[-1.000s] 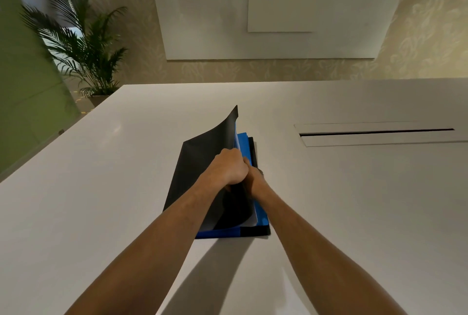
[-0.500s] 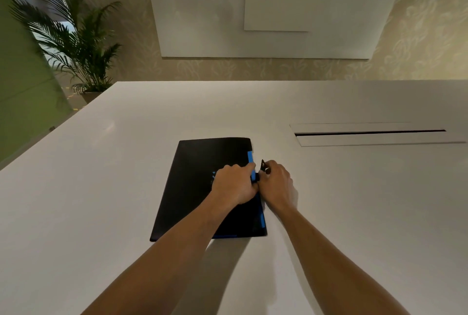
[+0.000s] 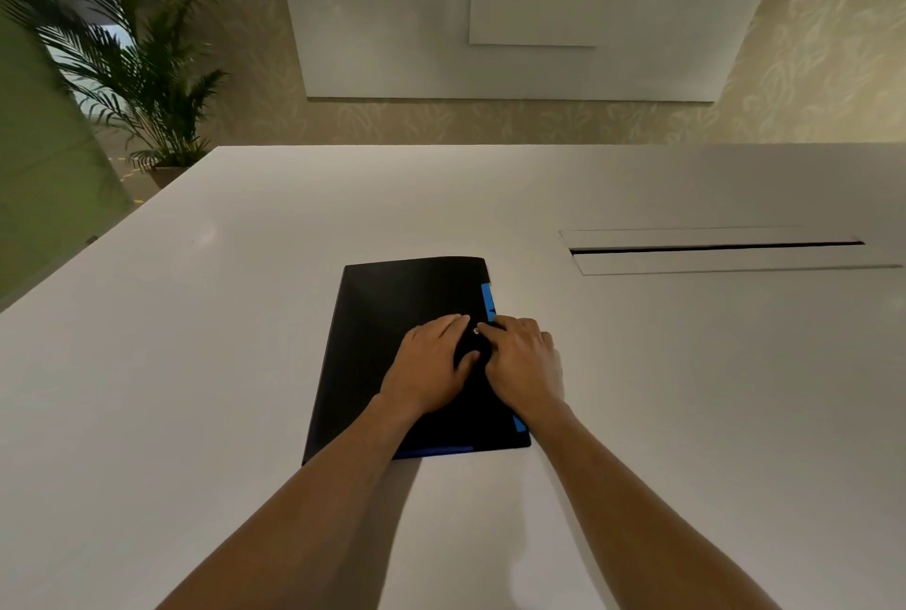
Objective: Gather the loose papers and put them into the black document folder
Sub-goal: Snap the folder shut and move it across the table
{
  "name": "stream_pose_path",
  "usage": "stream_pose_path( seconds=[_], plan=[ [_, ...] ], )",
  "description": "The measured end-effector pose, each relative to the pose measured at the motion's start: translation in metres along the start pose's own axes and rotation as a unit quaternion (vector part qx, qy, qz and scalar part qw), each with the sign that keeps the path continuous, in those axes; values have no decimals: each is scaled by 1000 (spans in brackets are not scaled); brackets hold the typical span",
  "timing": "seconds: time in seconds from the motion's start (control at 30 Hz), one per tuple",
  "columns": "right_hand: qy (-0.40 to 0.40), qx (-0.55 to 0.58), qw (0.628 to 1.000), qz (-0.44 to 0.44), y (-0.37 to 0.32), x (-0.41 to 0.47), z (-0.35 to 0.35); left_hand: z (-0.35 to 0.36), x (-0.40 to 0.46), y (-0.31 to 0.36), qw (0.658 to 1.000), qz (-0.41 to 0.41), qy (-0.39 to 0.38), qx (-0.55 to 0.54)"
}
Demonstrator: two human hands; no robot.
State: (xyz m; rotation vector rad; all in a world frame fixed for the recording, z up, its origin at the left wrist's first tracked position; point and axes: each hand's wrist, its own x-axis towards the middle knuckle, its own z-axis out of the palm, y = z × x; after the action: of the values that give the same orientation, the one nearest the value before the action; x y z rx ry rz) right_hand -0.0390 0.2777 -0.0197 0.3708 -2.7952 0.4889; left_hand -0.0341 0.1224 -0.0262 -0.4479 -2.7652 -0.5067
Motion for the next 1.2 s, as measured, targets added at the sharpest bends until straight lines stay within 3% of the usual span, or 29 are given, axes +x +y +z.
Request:
stream_pose_path(
  seconds=[0.2, 0.63, 0.87, 0.93, 1.03, 1.13, 1.2],
  plan=[
    [-15, -48, 999, -5, -3, -1, 1, 6, 4, -3, 996, -8, -91, 12],
    [-63, -103, 993, -18, -11, 2, -9, 5, 5, -3, 994, -15, -108, 23],
    [-98, -42, 994, 20, -16, -4, -19, -11, 5, -2, 989, -35, -128, -68],
    [-77, 10, 995, 57, -16, -9, -24, -21, 0, -1, 993, -67, -67, -69],
    [-46, 99, 986, 129, -14, -16, -33, -38, -14, -3, 982, -183, 49, -2],
    [-69, 124, 975, 169, -8, -22, -38, -52, -31, -12, 947, -319, 20, 18],
    [-88, 121, 974, 172, -9, -25, -39, -58, -40, -14, 933, -359, -9, 18]
  ],
)
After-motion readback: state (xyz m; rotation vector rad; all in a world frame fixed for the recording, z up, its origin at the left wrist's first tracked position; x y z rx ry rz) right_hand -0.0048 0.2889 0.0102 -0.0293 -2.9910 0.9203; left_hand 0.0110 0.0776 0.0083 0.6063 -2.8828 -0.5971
